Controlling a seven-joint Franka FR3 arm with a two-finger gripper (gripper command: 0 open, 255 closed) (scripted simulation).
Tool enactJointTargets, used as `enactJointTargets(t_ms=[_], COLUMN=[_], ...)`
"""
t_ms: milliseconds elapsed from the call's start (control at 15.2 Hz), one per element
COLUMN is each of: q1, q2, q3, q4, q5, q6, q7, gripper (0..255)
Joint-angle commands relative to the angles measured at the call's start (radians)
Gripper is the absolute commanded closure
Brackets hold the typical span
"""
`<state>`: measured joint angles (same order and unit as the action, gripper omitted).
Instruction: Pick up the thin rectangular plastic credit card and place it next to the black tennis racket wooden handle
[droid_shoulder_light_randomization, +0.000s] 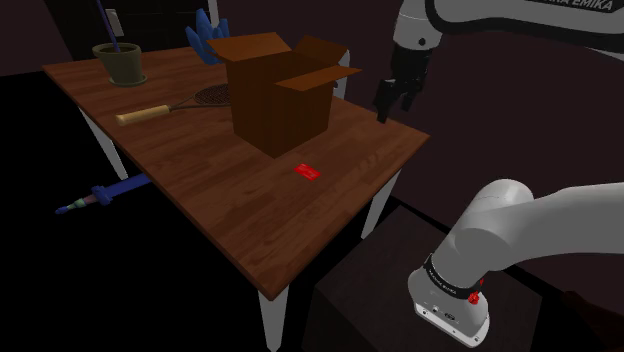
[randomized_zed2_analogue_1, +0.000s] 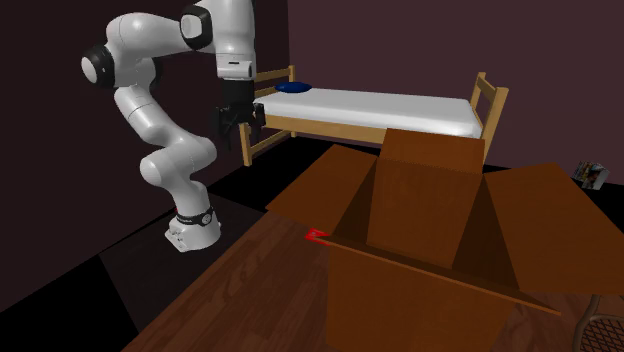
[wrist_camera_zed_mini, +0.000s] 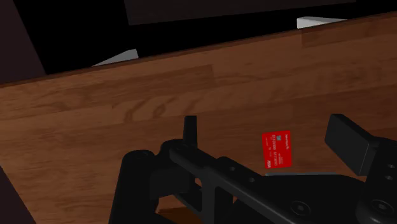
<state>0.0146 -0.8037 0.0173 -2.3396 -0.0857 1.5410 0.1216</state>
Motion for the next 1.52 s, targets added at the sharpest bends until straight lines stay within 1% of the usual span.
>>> enactJointTargets(t_ms=[0,396,726,1056,1254,1452], q1=[0.000,0.025,0.045,0.064,0.073,0.079], q2=[0.000,-0.027,0.030,0.174,0.301,0.450], q3=[0.000,-0.010,-0.017,-0.022,-0.022,-0.018], q4=[0.000,-0.226,-0.366,-0.449,-0.465,-0.455], q5=[0.000,0.009,0.012,0.010,0.007,0.001], q6=[0.000,0.339,0.652,0.995,1.209,1.417], q7=[0.000,-0.009,-0.017,-0.026,-0.030,-0.032], gripper=[0,0,0,0,0,0])
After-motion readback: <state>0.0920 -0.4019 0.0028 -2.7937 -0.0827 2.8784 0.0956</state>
